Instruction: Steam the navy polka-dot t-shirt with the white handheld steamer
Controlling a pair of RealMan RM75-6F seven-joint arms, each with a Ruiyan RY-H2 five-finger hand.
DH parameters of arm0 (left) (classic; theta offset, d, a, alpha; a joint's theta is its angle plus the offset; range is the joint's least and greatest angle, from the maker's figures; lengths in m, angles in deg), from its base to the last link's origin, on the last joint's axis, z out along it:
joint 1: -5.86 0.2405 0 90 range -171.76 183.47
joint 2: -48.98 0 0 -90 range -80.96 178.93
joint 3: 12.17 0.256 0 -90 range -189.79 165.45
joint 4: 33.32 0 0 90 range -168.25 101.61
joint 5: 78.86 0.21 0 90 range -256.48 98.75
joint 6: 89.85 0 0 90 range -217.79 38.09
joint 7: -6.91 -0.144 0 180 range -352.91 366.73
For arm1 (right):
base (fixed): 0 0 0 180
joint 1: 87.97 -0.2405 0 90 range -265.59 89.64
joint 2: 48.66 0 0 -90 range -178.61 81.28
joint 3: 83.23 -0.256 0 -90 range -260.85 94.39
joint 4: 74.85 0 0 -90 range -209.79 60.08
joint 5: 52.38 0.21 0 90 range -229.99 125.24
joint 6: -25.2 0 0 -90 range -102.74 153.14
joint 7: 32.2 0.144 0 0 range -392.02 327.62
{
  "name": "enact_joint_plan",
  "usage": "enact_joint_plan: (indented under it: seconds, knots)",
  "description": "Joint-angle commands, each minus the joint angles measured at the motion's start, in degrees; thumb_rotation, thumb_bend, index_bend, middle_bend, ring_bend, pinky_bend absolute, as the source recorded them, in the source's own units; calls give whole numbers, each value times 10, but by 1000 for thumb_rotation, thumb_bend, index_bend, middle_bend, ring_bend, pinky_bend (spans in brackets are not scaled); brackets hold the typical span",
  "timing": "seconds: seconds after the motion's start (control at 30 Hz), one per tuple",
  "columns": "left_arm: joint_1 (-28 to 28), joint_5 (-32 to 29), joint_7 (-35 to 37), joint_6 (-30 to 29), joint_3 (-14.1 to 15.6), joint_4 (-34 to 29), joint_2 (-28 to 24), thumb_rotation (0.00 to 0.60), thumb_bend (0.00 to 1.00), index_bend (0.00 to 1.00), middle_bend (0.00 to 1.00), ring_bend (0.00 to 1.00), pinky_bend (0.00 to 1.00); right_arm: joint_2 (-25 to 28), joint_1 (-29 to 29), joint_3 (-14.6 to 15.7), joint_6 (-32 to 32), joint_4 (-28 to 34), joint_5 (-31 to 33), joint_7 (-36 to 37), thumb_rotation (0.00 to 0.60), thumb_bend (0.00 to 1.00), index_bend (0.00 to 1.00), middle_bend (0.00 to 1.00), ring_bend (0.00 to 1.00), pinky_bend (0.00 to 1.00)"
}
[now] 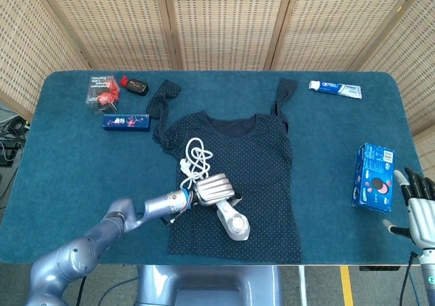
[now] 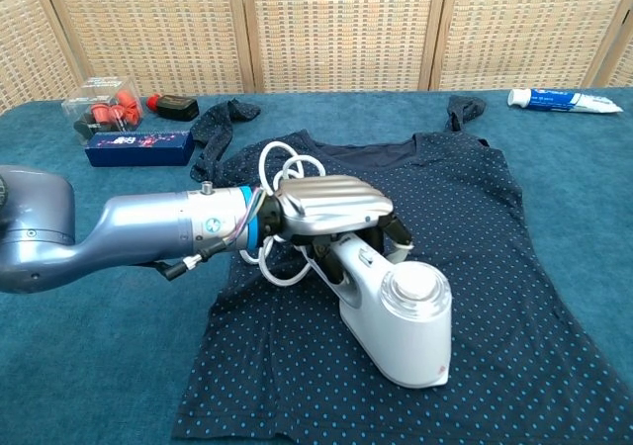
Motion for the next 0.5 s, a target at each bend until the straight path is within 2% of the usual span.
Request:
enact_joint_plan:
  seconds: [0.03,0.5]
  knots:
    - [4,-4,-7,3,2,5,-8,600,683,1000,915,830,1000,0,0,0,0,1,-1,0,600,0,39,0,0,0]
    - [31,-16,-25,2,10,21,-39,600,683,1000,915,830,1000,0,0,4,-2,7,-8,-5,600,0,40,0,0,0]
